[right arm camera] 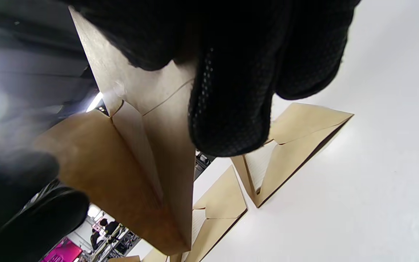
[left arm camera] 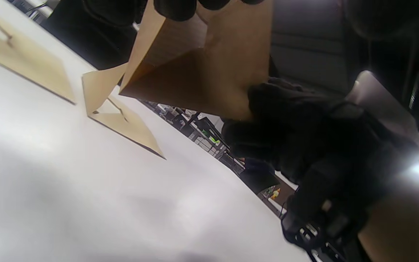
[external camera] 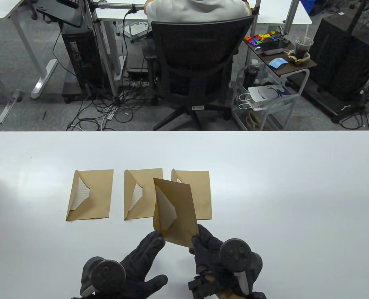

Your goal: Pull paper from envelopes and stack

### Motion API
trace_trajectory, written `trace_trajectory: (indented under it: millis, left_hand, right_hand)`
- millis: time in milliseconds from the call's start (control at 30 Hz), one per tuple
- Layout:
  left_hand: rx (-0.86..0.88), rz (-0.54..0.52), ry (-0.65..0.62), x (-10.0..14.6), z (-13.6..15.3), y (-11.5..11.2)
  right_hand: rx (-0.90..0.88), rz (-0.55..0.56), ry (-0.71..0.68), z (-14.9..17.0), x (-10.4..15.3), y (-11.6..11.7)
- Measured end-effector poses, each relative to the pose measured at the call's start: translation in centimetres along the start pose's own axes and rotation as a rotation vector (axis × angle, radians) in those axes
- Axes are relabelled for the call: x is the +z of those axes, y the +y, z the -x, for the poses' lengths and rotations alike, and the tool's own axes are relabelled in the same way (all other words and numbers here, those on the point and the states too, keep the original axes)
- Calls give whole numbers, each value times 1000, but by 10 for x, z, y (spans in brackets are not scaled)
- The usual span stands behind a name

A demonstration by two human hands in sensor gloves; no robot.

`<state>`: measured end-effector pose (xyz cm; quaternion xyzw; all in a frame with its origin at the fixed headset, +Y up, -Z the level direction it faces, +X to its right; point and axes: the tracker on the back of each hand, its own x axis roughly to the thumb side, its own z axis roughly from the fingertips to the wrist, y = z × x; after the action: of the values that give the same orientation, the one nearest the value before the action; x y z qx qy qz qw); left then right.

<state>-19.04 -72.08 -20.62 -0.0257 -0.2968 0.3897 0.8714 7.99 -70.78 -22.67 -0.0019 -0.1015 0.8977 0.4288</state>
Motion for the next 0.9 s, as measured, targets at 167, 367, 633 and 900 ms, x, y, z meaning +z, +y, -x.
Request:
trace_trajectory:
  millis: [167, 367, 633, 900]
  left_hand:
    - [25, -65, 103, 1, 13, 13]
    - [165, -92, 162, -1, 30, 22]
    - [513, -167, 201, 2, 51, 27]
    - [592, -178, 229, 3, 54, 26]
  right_hand:
    - [-56, -1, 3, 1, 1, -3]
    - [-168, -59, -30, -1, 5, -4]
    - [-207, -133, -102, -6, 10, 4]
    - [-168, -152, -126, -8, 12, 7]
